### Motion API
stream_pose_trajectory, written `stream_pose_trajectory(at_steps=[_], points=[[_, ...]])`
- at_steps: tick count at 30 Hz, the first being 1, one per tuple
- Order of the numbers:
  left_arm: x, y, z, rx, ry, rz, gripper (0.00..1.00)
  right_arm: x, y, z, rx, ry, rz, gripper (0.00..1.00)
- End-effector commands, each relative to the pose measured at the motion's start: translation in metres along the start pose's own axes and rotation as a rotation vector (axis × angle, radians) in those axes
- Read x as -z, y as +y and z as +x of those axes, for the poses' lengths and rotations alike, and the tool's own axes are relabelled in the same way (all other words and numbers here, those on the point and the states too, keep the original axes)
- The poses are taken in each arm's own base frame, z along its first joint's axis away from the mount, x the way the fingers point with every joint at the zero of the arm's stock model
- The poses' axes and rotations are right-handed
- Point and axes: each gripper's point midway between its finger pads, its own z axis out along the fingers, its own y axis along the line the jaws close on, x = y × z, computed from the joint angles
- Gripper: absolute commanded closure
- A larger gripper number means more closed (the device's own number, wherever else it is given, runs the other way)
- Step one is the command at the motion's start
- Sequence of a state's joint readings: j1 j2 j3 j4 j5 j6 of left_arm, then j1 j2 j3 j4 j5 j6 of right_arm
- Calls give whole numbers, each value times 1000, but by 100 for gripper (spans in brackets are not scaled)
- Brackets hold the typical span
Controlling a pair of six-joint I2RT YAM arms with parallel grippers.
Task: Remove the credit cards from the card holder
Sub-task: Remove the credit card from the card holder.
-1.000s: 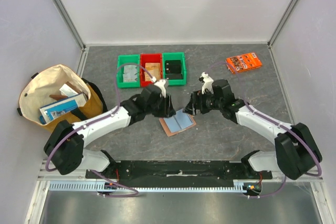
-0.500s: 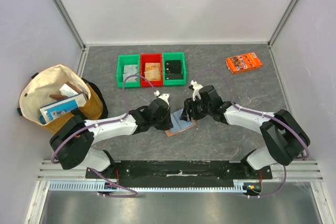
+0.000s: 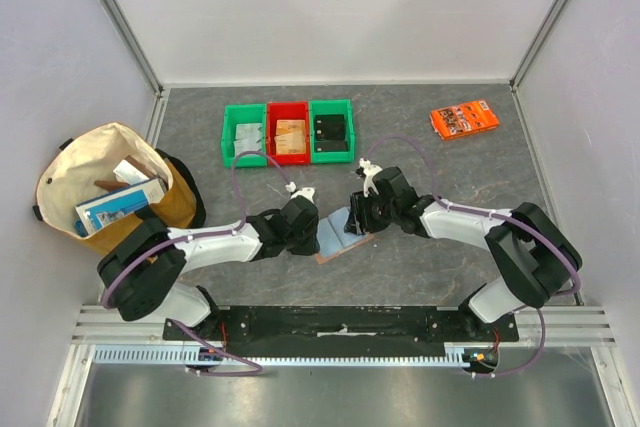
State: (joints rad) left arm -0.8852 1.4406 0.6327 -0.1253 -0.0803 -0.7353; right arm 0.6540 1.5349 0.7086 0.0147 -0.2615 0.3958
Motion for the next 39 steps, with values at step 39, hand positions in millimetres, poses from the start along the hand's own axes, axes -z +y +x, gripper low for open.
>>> stream_pose_trajectory(at_steps=[39], points=[[102, -47, -89, 244, -388, 250, 78, 4, 93, -23, 156, -22, -209, 43]])
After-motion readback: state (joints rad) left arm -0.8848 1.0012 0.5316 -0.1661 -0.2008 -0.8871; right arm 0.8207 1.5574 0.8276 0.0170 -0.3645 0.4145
